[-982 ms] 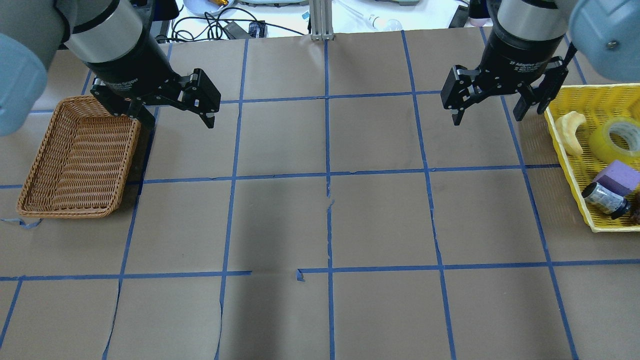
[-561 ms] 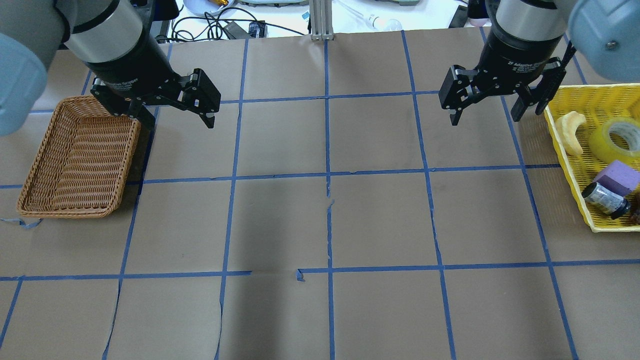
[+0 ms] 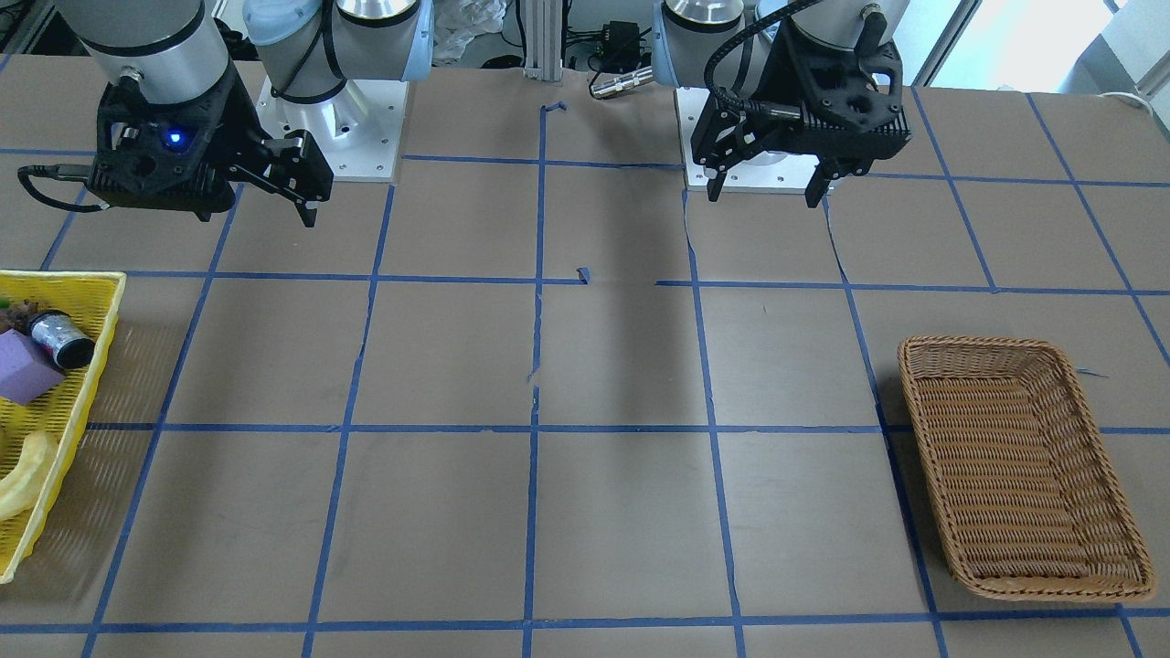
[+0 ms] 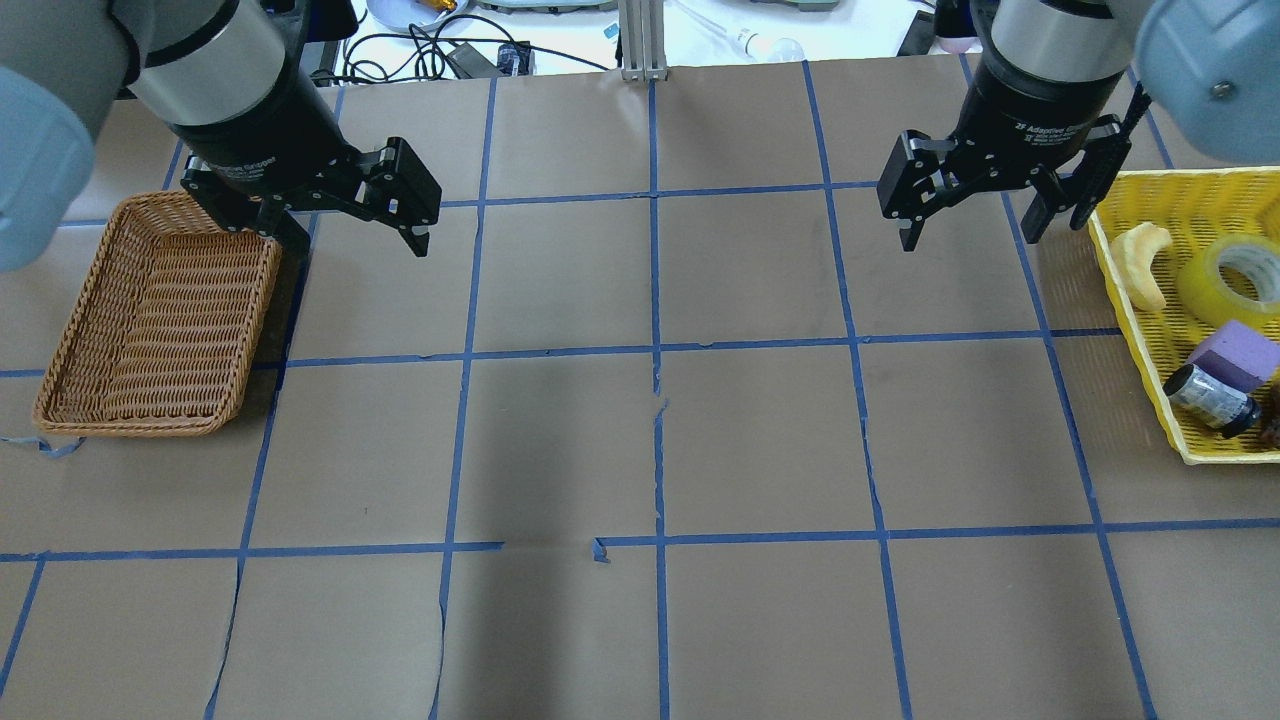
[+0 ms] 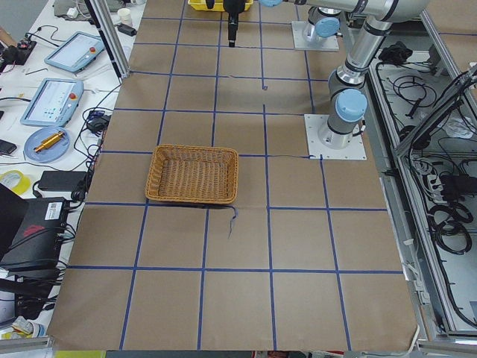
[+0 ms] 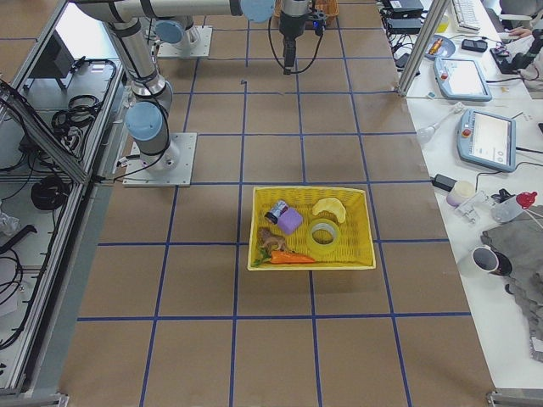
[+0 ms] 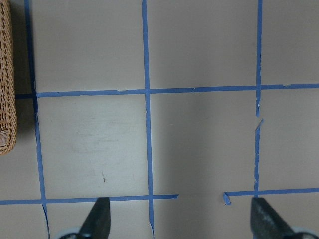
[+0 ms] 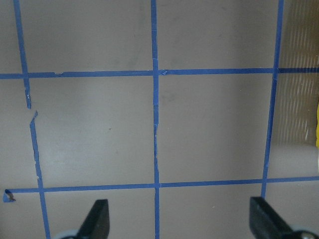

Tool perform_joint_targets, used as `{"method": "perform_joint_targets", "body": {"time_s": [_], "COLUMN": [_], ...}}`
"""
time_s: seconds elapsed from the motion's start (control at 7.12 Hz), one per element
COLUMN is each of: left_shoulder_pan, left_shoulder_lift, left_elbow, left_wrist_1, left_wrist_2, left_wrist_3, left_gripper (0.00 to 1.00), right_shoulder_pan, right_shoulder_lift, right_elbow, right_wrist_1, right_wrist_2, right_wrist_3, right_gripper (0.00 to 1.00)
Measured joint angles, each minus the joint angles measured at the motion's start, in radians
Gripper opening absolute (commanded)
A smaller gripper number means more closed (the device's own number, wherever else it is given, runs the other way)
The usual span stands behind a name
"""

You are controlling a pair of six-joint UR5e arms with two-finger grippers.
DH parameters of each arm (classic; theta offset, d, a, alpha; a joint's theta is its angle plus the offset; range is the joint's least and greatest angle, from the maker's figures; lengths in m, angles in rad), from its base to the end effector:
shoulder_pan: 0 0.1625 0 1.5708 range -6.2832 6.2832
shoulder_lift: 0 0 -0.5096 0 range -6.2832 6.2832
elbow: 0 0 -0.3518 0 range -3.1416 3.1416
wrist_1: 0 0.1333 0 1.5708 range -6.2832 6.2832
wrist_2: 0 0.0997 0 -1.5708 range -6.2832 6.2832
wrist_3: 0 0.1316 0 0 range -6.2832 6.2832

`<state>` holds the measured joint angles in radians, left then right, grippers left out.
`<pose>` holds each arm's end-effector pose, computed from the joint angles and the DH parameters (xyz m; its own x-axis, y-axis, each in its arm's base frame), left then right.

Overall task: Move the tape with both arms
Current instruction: 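Reach the right gripper into the yellow tray and grasp the yellow tape roll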

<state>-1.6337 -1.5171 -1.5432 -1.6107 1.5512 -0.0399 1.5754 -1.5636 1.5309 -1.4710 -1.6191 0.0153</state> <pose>-0.1625 -0.4190 0.5726 -0.9995 0.0238 0.0212 0.0230 0.9989 -0.0406 0.1290 -0.4454 0.5458 -0.9988 0.0074 0.0492 0.0107 0.9977 0.0663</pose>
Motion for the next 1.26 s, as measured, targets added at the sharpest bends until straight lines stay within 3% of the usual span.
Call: {"method": "perform_joint_targets", "body": {"time_s": [0.42, 0.7, 0.98, 1.26], "left_shoulder_pan": [0.000, 0.000, 0.000, 0.000], "left_shoulder_lift": [0.000, 0.000, 0.000, 0.000], "left_elbow": [0.000, 0.000, 0.000, 0.000], "left_wrist_1": [0.000, 0.000, 0.000, -0.001], "left_wrist_2": [0.000, 0.001, 0.001, 0.001], "left_wrist_3": [0.000, 0.000, 0.001, 0.001], "left_gripper": [1.00, 1.00, 1.00, 1.00], "right_shoulder_pan": [-0.033, -0.211, -0.408, -0.532], "right_shoulder_lift": [0.027, 0.076, 0.175, 0.343], "right_elbow": [0.009, 0.014, 0.017, 0.013], "right_wrist_1": [-0.015, -0.056, -0.252, -0.483], "right_wrist_2": [-0.033, -0.039, -0.044, -0.046], "right_wrist_3": [-0.003, -0.076, -0.325, -0.491], "right_gripper": [1.00, 1.00, 1.00, 1.00]}}
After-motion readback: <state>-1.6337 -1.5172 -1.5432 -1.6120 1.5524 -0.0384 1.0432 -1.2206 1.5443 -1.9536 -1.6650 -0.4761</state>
